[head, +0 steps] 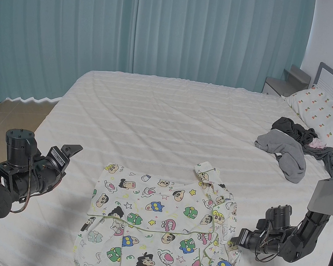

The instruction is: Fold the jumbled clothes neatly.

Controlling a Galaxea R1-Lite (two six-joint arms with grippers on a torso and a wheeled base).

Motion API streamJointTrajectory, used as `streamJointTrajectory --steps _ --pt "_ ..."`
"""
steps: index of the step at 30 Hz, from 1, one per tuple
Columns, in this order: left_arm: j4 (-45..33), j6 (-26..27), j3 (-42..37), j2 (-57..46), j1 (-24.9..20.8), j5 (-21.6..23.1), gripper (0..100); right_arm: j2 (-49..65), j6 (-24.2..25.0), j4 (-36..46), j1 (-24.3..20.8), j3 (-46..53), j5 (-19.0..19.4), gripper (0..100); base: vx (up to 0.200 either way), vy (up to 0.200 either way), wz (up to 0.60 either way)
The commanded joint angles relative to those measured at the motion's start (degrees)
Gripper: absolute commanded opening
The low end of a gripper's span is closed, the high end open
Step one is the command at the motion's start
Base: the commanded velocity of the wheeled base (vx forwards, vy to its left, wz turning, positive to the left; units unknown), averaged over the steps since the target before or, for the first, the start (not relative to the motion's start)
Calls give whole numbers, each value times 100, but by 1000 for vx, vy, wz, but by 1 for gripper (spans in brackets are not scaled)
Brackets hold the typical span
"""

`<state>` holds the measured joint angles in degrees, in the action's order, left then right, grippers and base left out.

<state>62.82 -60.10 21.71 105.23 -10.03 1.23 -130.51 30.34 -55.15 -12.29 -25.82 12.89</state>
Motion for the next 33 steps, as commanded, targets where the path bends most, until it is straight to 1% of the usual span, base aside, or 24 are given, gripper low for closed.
streamJointTrajectory --steps 1,4,7,10,14,18,21,24,30,33 --pt "2 -2 0 24 1 0 100 219 -2 22 25 68 -40 0 0 0 0" --pt "2 7 0 24 1 0 100 404 -20 39 51 200 -67 0 0 0 0" --pt "2 25 0 24 1 -9 100 694 -90 48 183 429 -374 0 0 0 0" --pt "2 25 -9 24 -7 -9 100 747 -169 48 367 525 -471 0 0 0 0" --pt "2 25 -53 15 -78 -26 100 782 -538 48 851 613 -541 0 0 0 0" --pt "2 33 -79 15 -122 -35 100 791 -942 22 1405 622 -796 0 0 0 0" --pt "2 33 -88 24 -131 -35 100 782 -1136 4 1756 604 -796 0 0 0 0" --pt "2 33 -115 15 -157 -26 100 747 -1180 -5 2002 543 -796 0 0 0 0" --pt "2 33 -115 15 -183 -35 100 703 -1189 13 2266 367 -796 0 0 0 0" --pt "2 33 -123 24 -192 -35 100 624 -1189 48 2503 200 -796 0 0 0 0"
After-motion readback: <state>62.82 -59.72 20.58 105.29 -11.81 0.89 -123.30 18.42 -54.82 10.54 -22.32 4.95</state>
